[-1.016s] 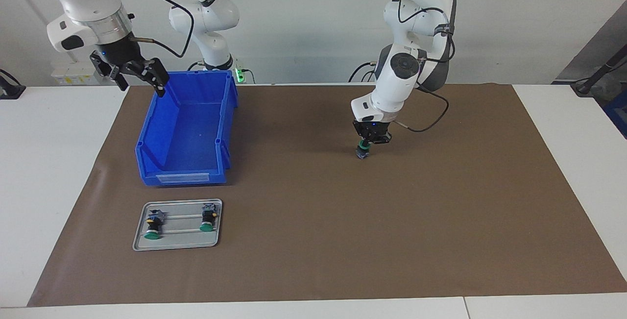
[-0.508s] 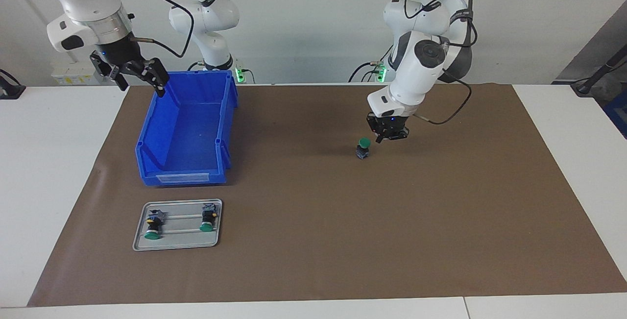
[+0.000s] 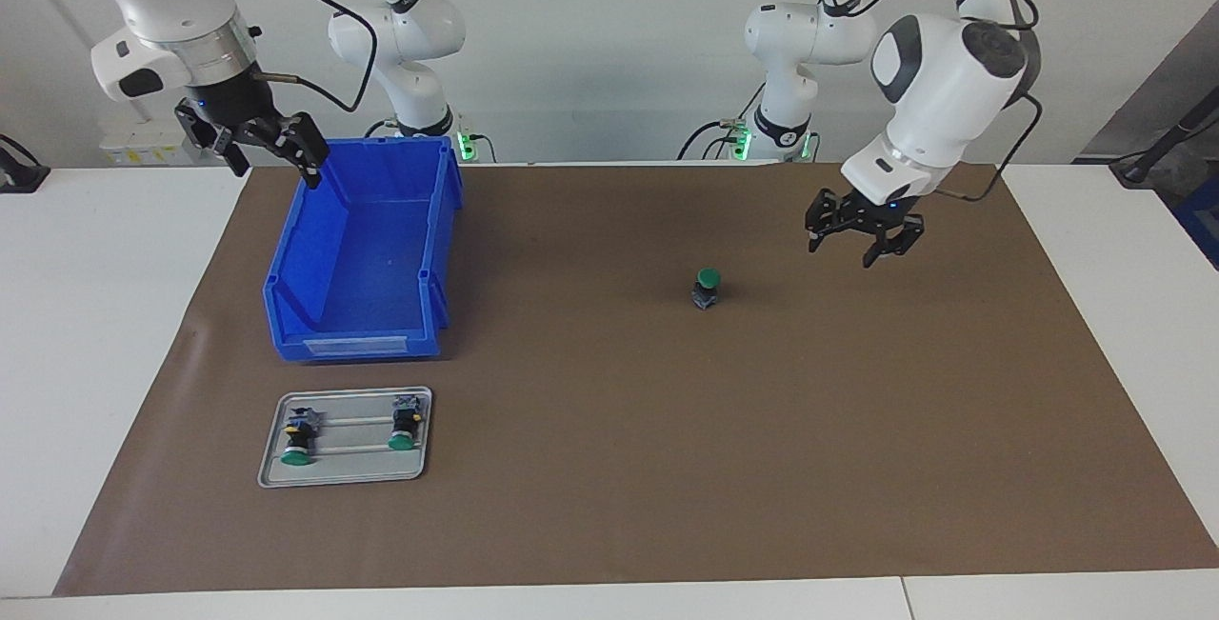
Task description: Place and press button with both arms
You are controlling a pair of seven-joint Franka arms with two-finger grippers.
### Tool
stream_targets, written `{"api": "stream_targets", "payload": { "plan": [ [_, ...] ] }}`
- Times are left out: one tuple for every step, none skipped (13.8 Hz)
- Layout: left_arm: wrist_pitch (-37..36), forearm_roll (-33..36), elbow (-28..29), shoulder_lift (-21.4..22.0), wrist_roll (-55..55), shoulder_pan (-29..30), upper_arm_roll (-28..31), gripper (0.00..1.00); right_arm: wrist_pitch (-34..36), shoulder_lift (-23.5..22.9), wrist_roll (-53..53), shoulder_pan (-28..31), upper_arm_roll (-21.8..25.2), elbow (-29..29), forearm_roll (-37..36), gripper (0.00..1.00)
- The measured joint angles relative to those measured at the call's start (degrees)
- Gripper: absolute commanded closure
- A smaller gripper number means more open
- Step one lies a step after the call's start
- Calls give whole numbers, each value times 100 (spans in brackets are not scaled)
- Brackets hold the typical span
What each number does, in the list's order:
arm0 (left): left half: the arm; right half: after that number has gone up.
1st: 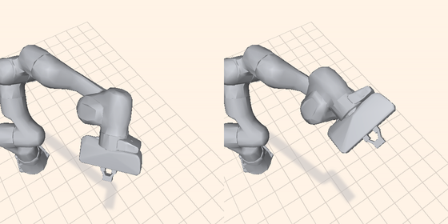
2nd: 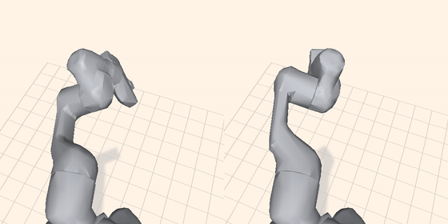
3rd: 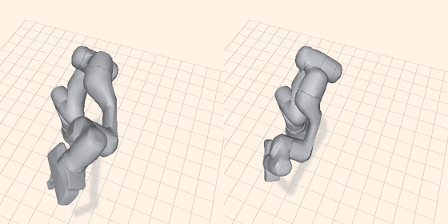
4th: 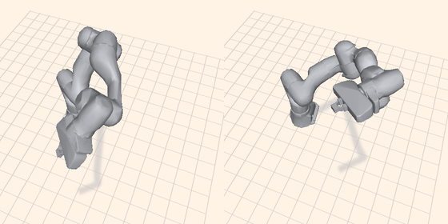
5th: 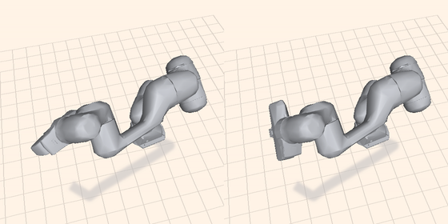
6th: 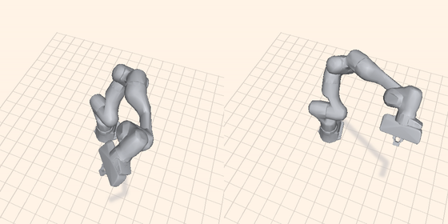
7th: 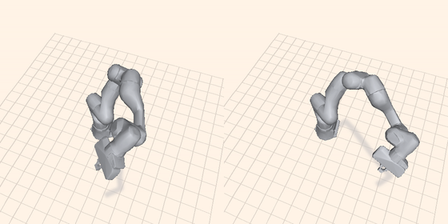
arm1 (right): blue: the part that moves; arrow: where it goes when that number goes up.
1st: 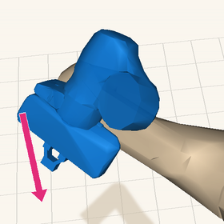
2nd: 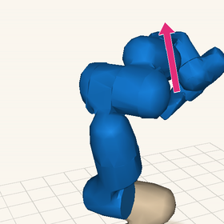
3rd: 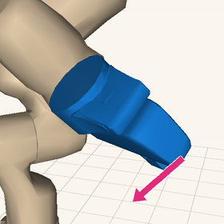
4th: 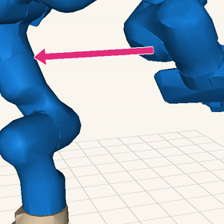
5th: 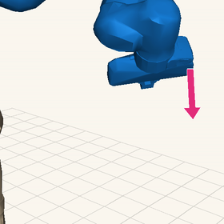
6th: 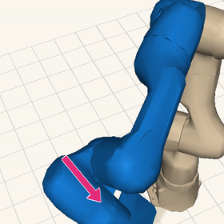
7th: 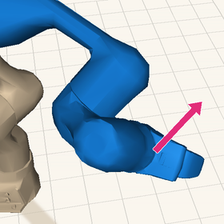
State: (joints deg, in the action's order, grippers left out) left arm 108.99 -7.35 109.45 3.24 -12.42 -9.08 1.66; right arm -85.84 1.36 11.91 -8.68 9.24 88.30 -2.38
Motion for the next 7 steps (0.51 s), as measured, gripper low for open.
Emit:
{"api": "stream_targets", "payload": {
  "plan": [
    [-250,95,-332,4,1,189,2,0,0,0,0,0,0,0,0,0],
    [-498,149,-650,-1,5,333,5,0,0,0,0,0,0,0,0,0],
    [-742,169,-968,-24,22,448,5,0,0,0,0,0,0,0,0,0],
    [-963,185,-1282,-68,42,529,5,0,0,0,0,0,0,0,0,0],
    [-1173,239,-1571,-133,57,573,3,0,0,0,0,0,0,0,0,0],
    [-1365,319,-1831,-207,79,581,3,0,0,0,0,0,0,0,0,0],
    [-1527,378,-2063,-283,110,581,-4,0,0,0,0,0,0,0,0,0]
  ]
}}
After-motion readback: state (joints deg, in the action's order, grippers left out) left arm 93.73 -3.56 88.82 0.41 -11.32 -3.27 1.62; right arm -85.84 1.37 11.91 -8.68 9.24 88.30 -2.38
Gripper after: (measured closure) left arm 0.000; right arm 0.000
